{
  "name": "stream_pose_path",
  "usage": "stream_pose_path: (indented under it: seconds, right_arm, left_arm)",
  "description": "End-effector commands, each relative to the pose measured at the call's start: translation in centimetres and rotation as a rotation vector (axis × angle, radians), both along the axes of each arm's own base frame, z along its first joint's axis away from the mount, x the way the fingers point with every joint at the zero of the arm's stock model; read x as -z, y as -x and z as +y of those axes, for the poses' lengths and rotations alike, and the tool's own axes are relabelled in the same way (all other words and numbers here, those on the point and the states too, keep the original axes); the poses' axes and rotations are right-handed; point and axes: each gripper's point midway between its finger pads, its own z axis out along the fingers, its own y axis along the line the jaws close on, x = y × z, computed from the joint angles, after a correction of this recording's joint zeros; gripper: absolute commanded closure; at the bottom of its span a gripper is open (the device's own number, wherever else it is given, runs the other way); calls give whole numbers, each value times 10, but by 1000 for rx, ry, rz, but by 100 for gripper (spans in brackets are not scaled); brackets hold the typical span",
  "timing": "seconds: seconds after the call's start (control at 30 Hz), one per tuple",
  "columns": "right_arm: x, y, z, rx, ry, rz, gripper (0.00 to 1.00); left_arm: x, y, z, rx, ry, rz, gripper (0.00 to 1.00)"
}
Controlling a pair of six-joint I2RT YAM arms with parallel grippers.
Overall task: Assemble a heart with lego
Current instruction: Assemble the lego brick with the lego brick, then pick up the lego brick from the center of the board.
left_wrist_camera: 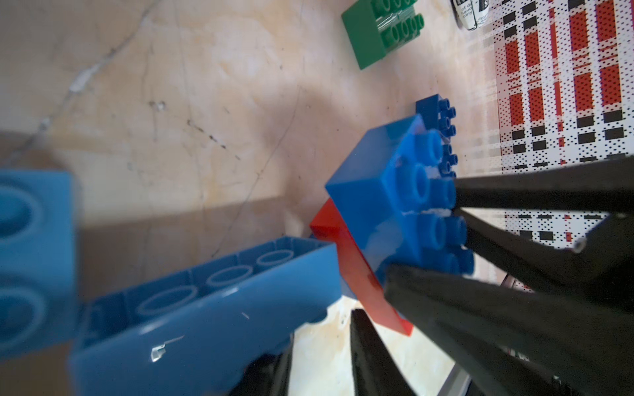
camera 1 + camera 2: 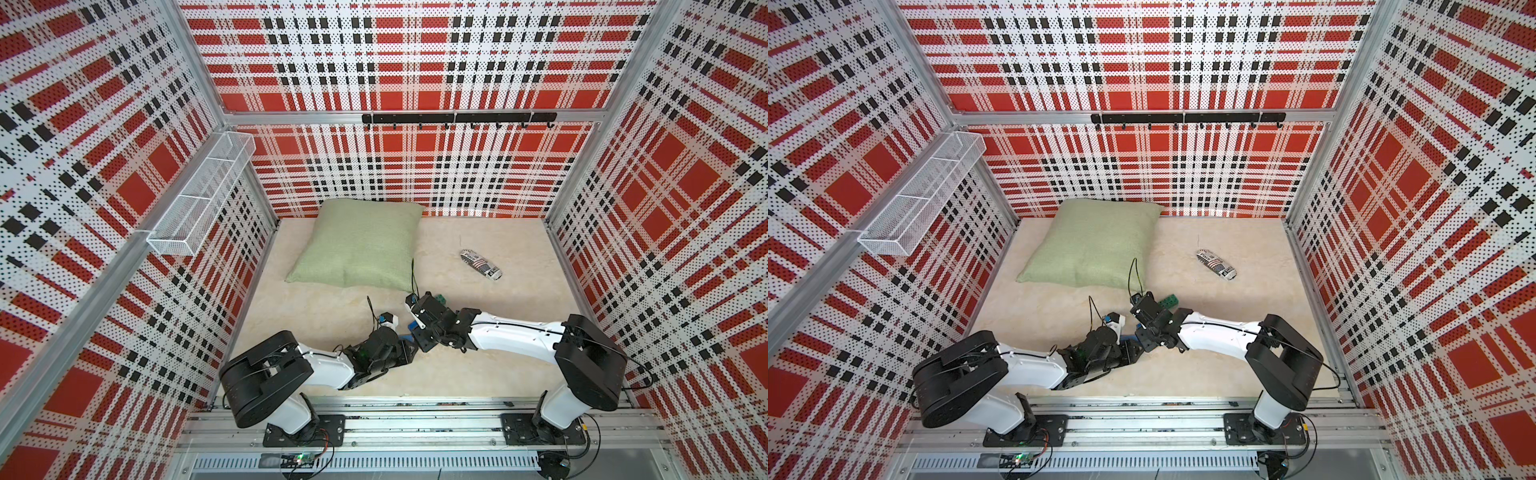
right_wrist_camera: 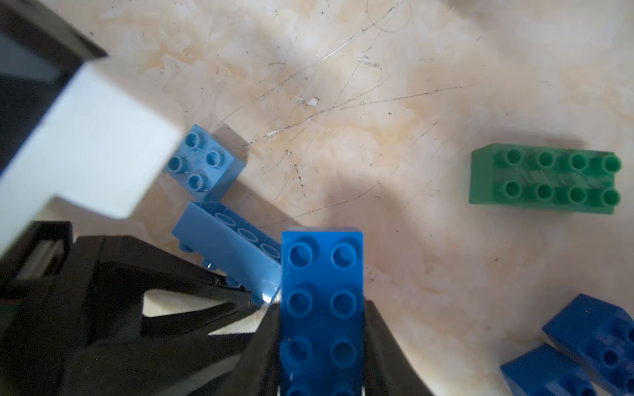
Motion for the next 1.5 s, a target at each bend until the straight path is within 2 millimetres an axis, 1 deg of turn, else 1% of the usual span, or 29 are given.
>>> stream_pose_path:
  seconds: [0.0,0.1,0.17,0.33,0.4,0.47,0.53,0.6,0.67,0.77,0.8,0.83,0.9,0.93,0.97,1.03,1.1,1.2,1.27,1.37,1.47]
  right_arm:
    - [60,42,-54,34,231,173,71]
    - [45,25,-59,75,225,114,70]
    - [35,16,-59,91,224,78,68]
    - [30,10,-52,84,213,64,65]
    - [23,7,-47,86,187,48,62]
    - [11,2,-40,86,149,23,56]
    - [-4,-4,-33,86,112,-3,53]
    - [-18,-9,-26,83,82,-25,45]
    - [-36,-12,-21,92,41,-48,43]
    - [-58,-13,-24,132,-23,-68,35]
    - [-62,-14,-30,160,-29,-71,33]
    - [-65,-19,-47,234,-14,-86,31]
    - [-61,-25,-85,402,18,-66,29]
    - [-56,-25,-108,498,45,-42,29]
    - [-51,-23,-126,571,67,-33,29]
    - [-39,-17,-141,647,53,-4,29]
    - [-24,-13,-144,694,14,30,29]
    - [-4,-12,-139,722,13,79,28]
    - [11,-15,-130,736,10,111,27]
    - [23,-21,-128,774,6,108,27]
    - [29,-26,-126,791,14,108,27]
  left_arm:
    - [3,-3,2,2,-24,-7,66]
    - [-3,-4,-1,13,-13,-21,65]
    - [-5,-5,1,7,-20,-29,65]
    - [-13,-4,3,12,-21,-49,65]
    - [-15,-4,4,15,-22,-52,64]
    - [-18,-4,5,17,-27,-60,64]
    - [-20,-4,7,14,-31,-67,63]
    - [-24,-5,8,12,-33,-78,63]
    - [-26,-5,11,12,-49,-84,63]
    - [-31,-7,16,1,-73,-101,62]
    - [-32,-7,17,0,-78,-106,62]
    - [-35,-7,19,-1,-82,-113,62]
    - [-41,-8,20,-2,-84,-130,62]
    - [-44,-8,21,-1,-86,-140,61]
    - [-47,-9,21,1,-90,-151,61]
    - [-54,-11,22,0,-98,-176,60]
    - [-58,-14,25,-3,-106,-197,59]
    - [-63,-19,27,-3,-113,-219,57]
    - [-65,-21,28,5,-121,-229,57]
    - [-66,-22,31,0,-131,-237,57]
    - [-67,-23,35,-9,-131,-240,56]
